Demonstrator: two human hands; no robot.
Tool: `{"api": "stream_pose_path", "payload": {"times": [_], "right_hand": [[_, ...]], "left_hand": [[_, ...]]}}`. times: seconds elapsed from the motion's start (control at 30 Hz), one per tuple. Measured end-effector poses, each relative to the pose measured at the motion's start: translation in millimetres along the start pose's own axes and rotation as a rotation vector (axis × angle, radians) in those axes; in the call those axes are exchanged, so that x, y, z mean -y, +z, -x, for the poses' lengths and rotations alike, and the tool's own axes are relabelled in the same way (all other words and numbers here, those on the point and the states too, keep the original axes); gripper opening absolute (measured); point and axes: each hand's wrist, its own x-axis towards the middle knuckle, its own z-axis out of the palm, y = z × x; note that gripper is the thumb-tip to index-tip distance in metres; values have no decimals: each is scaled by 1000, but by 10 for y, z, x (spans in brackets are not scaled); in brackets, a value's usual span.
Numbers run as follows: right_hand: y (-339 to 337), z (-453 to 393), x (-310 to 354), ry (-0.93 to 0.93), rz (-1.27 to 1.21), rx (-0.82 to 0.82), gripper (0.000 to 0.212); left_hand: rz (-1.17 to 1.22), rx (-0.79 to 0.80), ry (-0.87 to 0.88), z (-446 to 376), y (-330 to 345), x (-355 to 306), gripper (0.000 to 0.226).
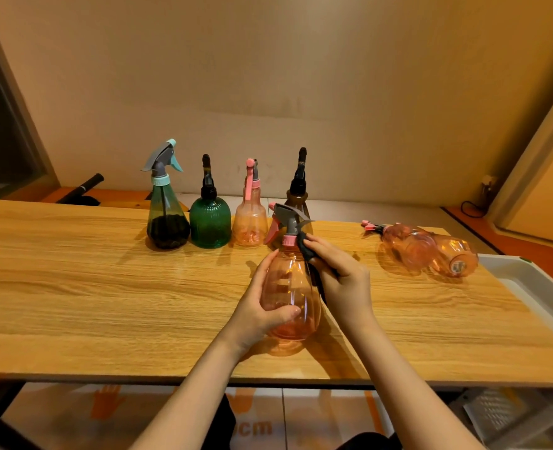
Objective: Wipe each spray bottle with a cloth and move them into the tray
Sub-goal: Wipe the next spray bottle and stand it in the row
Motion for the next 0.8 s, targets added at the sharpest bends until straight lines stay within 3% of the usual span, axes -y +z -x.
{"api": "stream_pose_path", "payload": {"times": [0.17,0.4,0.8], "right_hand": [[-34,-59,26,233,-159,29,44],[-26,-35,177,202,-224,54,30],[109,57,189,215,-228,-81,41]], "left_hand": [[0,22,-18,0,-15,13,90],[6,5,-13,5,-8,-2,85],[60,-1,-17,14,-11,23,88]]}}
